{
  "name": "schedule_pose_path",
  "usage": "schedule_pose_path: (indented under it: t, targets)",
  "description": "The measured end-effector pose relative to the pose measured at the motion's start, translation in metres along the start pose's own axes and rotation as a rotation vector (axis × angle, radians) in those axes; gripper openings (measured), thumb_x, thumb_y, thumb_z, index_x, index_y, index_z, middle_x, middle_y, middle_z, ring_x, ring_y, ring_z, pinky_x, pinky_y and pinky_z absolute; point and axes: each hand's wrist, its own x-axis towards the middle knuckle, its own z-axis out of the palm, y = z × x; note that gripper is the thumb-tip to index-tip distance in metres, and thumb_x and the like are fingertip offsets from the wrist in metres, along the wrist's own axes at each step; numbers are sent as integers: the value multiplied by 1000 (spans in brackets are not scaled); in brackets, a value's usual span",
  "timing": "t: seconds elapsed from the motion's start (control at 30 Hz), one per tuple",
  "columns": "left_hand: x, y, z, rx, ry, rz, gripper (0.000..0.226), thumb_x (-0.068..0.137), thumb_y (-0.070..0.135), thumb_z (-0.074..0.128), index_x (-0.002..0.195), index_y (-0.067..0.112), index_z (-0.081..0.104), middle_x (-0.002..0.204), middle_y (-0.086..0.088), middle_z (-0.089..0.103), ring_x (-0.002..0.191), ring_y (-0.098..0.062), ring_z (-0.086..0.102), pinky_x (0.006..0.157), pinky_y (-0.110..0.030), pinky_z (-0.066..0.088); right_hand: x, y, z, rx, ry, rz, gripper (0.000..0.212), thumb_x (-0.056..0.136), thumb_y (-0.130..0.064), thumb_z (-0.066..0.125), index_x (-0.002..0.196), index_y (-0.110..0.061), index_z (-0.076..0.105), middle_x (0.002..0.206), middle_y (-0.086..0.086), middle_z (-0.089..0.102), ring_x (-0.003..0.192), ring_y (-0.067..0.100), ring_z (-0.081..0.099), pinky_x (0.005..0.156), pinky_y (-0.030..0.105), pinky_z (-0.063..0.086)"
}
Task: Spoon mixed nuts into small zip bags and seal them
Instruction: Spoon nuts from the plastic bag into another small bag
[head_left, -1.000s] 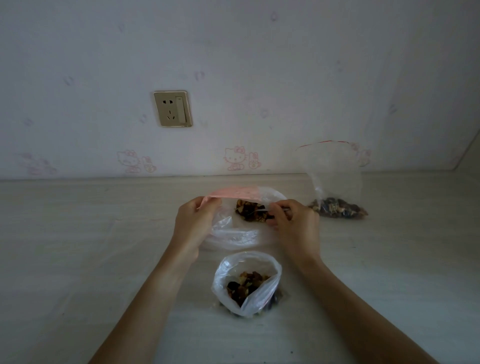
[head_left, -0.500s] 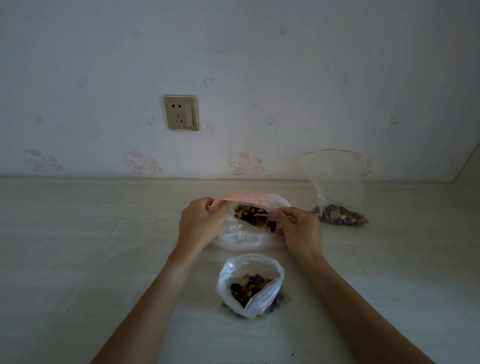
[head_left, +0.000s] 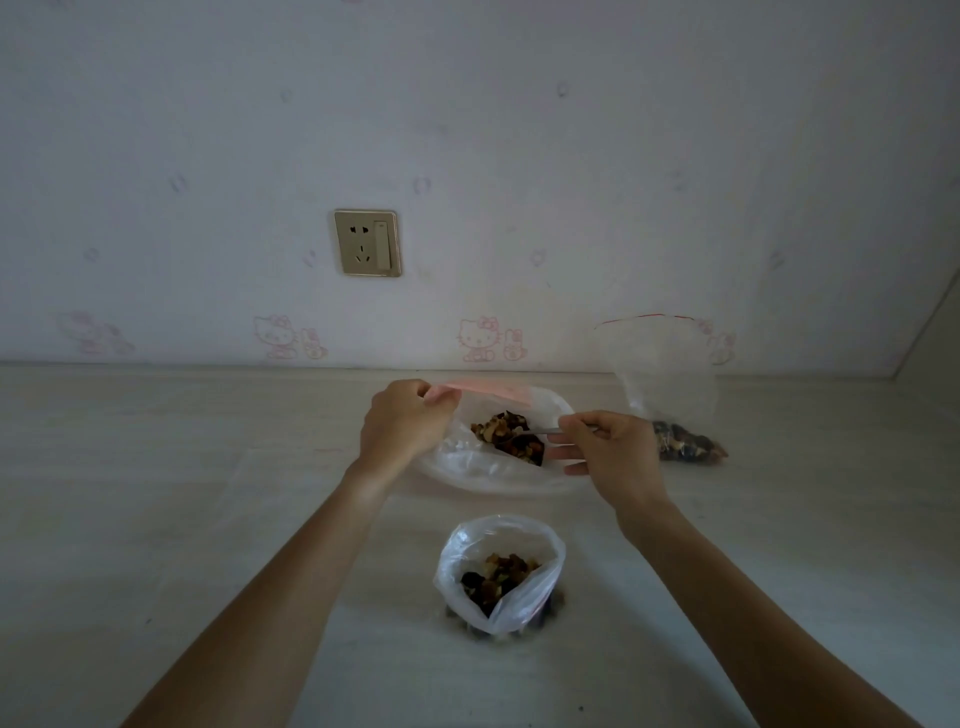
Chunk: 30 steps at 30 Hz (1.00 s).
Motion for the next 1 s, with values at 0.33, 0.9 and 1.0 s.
schedule_pose_path:
  t: [0.33, 0.9, 1.0]
  targets:
    - [-46, -17, -30, -214, 5, 85, 43, 85, 51, 79, 117, 25, 64, 115, 13, 63, 98, -2, 64, 73, -16, 45, -28, -22, -32, -31, -19, -54, 12, 98, -15, 67, 91, -11, 76, 80, -1, 80, 73, 17, 78, 77, 33, 59]
    - [-150, -22, -33, -331, -341, -12, 30, 100, 34, 67, 81, 12, 76, 72, 0, 74, 61, -8, 69, 59, -19, 50, -105, -33, -67, -139, -205, -191, 9, 95, -15, 70, 90, -16, 78, 80, -1, 80, 76, 20, 78, 79, 33, 64]
    - [-148, -18, -33, -476, -362, -62, 32, 100, 30, 68, 71, 18, 73, 67, 2, 70, 57, -9, 64, 50, -20, 46, -118, -35, -71, -462, -162, -561, 12, 94, -24, 68, 93, -22, 80, 80, -13, 77, 71, 11, 73, 72, 33, 62]
